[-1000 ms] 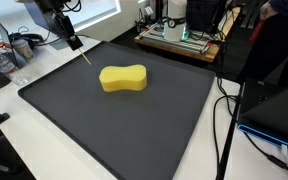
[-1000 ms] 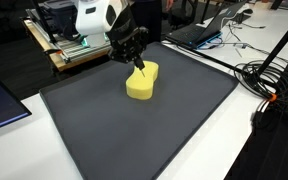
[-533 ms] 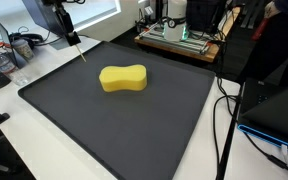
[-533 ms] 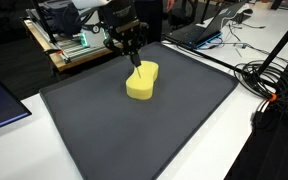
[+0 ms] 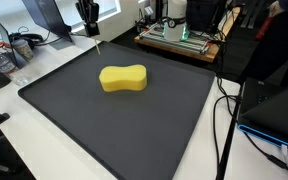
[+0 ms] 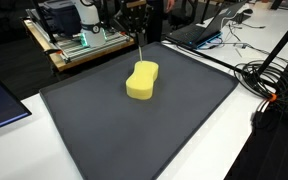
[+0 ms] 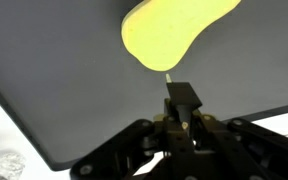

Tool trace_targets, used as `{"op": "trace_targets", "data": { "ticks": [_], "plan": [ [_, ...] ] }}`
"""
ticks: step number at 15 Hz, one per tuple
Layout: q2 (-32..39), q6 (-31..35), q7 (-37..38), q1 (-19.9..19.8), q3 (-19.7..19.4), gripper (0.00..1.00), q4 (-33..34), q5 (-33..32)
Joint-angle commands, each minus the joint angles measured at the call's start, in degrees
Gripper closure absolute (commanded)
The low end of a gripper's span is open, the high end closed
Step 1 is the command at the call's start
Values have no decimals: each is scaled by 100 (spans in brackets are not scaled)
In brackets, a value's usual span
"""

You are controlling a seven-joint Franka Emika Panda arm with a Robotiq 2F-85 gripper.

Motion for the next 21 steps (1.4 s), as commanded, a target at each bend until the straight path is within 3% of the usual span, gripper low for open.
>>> {"op": "trace_targets", "data": {
  "ticks": [1,5,6,10,11,21],
  "plan": [
    [-860,652,706,198,190,97,-1063,-869],
    [-1346,888,1163,365,606,97,-1707,-1471],
    [-954,708,925,297,478,88,-1258,-1198],
    [-1206,745,1037,362,641,88,-1550,-1292],
    [-1209,746,1037,359,635,97,-1550,-1295],
    [-428,748,2496,395,990,97,-1428,-2536]
  ]
}}
